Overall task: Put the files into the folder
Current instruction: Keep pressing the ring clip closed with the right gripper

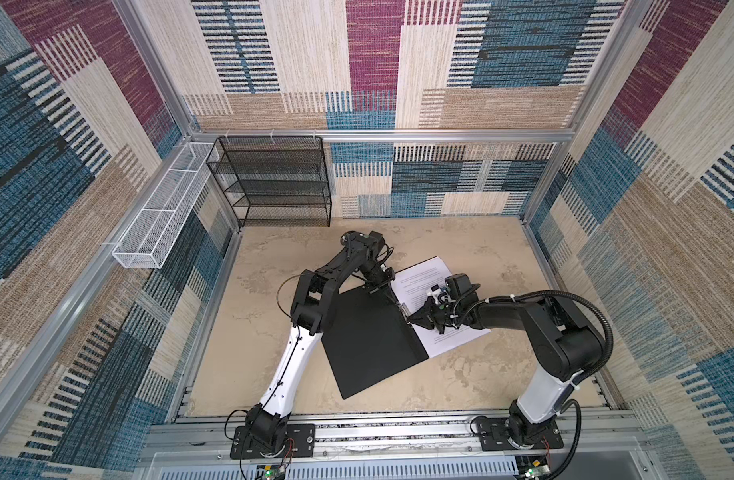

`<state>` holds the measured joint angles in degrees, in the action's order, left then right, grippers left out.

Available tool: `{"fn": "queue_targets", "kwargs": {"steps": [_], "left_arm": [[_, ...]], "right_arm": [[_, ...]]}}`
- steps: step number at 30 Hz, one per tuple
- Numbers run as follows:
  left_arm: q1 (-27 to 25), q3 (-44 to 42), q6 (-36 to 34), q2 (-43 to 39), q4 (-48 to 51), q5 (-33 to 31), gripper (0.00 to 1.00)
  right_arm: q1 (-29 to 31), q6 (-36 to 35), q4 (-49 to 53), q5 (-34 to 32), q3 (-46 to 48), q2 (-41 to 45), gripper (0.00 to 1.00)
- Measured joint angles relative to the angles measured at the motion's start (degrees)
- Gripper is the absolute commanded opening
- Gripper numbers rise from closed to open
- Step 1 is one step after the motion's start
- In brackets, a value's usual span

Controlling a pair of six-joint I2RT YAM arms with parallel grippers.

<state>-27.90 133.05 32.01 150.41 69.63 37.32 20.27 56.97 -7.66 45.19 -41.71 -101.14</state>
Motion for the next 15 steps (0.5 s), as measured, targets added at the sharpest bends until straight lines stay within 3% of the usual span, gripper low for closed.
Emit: {"fn": "queue_targets", "kwargs": {"steps": [4,9,15], "left_arm": [[-0.17,0.74,-1.31,-0.44,0.13,-0.98,0.16],[-0.17,3.76,-1.57,-0.15,-0.17,-5.57,0.16],[0.02,6.36,-1.75,0.96,0.11,-6.14,0.18]], "right_arm": [[-0.02,1.51,-3.08,1.38,1.03,-0.83,0.0],[0.39,4.09,-7.65,1.36,2.03,-1.55,0.0],[0.66,6.47,-10.14,0.04,2.45,-1.22,0.0]]}}
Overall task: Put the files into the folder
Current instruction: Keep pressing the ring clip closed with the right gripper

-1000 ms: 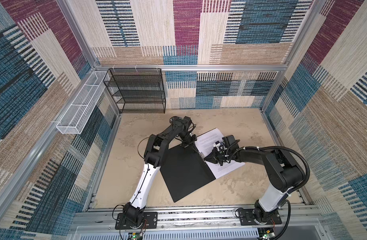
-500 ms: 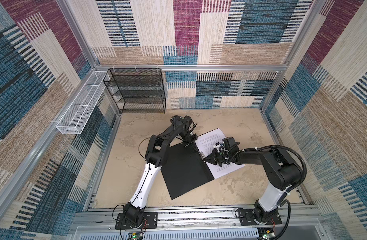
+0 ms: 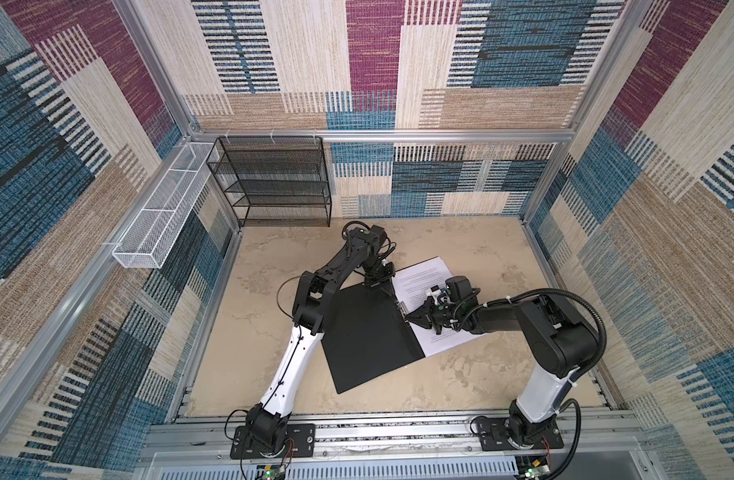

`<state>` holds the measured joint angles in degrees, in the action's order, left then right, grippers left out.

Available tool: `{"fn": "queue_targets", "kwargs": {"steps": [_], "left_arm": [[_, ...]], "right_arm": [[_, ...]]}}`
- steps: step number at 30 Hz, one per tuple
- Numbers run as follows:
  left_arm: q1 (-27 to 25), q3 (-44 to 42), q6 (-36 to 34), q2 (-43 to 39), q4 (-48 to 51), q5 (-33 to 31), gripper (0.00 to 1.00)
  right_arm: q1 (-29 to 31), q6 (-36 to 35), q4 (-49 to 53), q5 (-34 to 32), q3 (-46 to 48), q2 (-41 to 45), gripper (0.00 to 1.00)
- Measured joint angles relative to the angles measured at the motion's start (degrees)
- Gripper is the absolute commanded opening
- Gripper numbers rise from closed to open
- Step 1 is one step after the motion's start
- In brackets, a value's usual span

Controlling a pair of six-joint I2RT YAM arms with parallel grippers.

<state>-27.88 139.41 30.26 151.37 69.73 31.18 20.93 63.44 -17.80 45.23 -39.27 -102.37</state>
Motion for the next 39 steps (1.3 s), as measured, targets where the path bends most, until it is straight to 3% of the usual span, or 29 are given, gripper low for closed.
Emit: {"fn": "queue_targets", "kwargs": {"steps": [8,14,26,30,39], "left_arm": [[-1.11,-3.74,-0.22,-2.89,-3.13,-5.4,0.14],[-1.73,-5.64,-0.2,-3.8,-4.98,-5.14,0.16],[-3.26,-9.38,0.04,-5.81,-5.88,-5.18,0.01],[-3.3,-10.08,0.02,-5.99,-6.45,-5.01,0.0],[-3.28,-9.79,-0.68,-4.83,-5.88,-5.46,0.0]], "right_arm": [[0.17,1.42,-1.18,-0.42,0.11,-0.28,0.0],[0.2,1.66,-1.64,0.83,-0.11,-1.05,0.0],[0.33,2.27,-2.12,1.09,-0.48,-1.6,0.0],[0.33,2.25,-1.86,1.11,-0.68,-1.66,0.0],[0.37,-2.05,5.73,-1.25,-3.54,-0.24,0.0]]}}
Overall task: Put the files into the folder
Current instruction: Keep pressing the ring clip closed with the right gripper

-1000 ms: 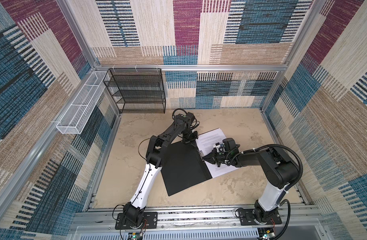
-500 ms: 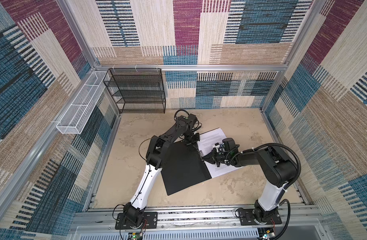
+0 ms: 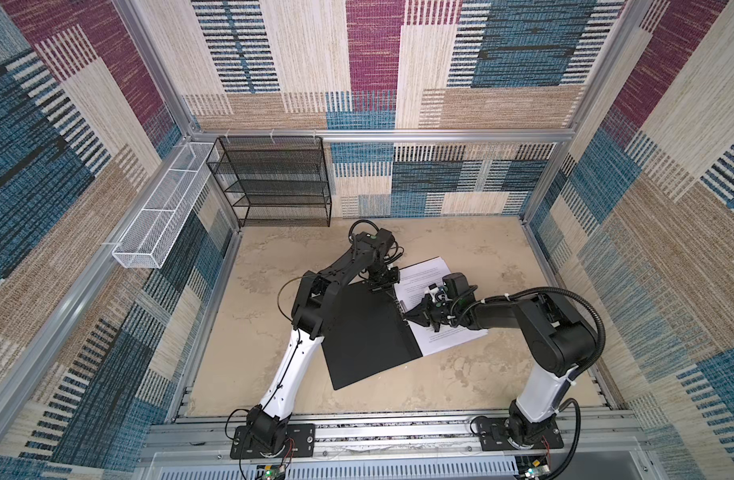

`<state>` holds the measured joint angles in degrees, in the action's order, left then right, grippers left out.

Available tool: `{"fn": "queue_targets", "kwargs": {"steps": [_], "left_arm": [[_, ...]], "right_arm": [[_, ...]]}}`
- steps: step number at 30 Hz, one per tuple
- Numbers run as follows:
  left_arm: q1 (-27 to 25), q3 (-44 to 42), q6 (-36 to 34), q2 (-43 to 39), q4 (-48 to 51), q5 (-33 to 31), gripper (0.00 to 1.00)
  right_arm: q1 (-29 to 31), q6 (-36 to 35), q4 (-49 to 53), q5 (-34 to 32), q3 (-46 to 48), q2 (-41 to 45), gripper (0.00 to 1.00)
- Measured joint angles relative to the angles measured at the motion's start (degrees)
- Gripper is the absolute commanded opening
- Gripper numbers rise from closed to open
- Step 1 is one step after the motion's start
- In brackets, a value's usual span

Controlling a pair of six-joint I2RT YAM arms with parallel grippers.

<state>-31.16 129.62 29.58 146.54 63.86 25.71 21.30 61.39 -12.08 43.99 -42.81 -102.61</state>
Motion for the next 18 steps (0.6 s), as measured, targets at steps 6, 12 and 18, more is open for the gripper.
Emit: {"fn": "queue_targets", "kwargs": {"steps": [6,12,18], "left_arm": [[0.24,0.46,-0.46,0.81,0.5,0.81,0.0],[0.24,0.72,-1.16,0.92,0.94,0.61,0.0],[0.39,0.76,-1.33,1.14,1.05,1.05,0.0]], "right_arm": [[0.0,-1.46,0.57,-1.4,0.57,0.37,0.0],[0.0,-1.44,-2.34,-1.53,1.97,-0.26,0.0],[-0.37,-1.42,-3.56,-1.7,2.58,-0.2,0.0]]}}
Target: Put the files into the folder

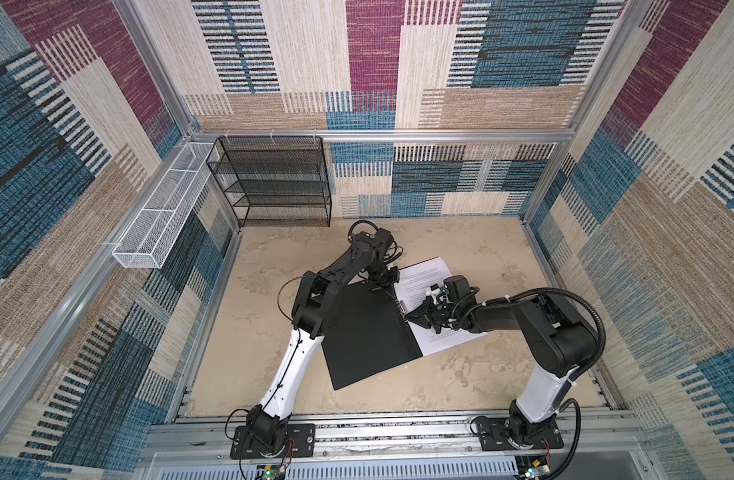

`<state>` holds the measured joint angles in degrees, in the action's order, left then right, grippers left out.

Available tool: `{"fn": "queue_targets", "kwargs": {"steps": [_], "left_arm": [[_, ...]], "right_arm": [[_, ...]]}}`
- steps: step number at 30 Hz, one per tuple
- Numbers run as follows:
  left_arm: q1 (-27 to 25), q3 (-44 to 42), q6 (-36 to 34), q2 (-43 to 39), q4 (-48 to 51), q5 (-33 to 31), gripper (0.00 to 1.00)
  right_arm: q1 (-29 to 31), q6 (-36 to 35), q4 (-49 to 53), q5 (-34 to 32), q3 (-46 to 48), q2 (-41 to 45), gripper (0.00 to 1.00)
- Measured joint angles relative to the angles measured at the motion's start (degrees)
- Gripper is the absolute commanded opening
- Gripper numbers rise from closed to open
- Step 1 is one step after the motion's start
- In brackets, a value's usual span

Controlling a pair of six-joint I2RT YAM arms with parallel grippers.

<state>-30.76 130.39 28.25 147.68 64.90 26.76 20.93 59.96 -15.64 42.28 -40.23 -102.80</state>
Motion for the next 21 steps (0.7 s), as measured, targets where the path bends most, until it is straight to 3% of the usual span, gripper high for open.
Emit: {"fn": "queue_targets", "kwargs": {"steps": [21], "left_arm": [[0.46,0.26,-0.31,0.63,-0.83,1.07,0.0]], "right_arm": [[-1.7,0.0,-4.11,-3.72,2.84,0.98,0.0]]}}
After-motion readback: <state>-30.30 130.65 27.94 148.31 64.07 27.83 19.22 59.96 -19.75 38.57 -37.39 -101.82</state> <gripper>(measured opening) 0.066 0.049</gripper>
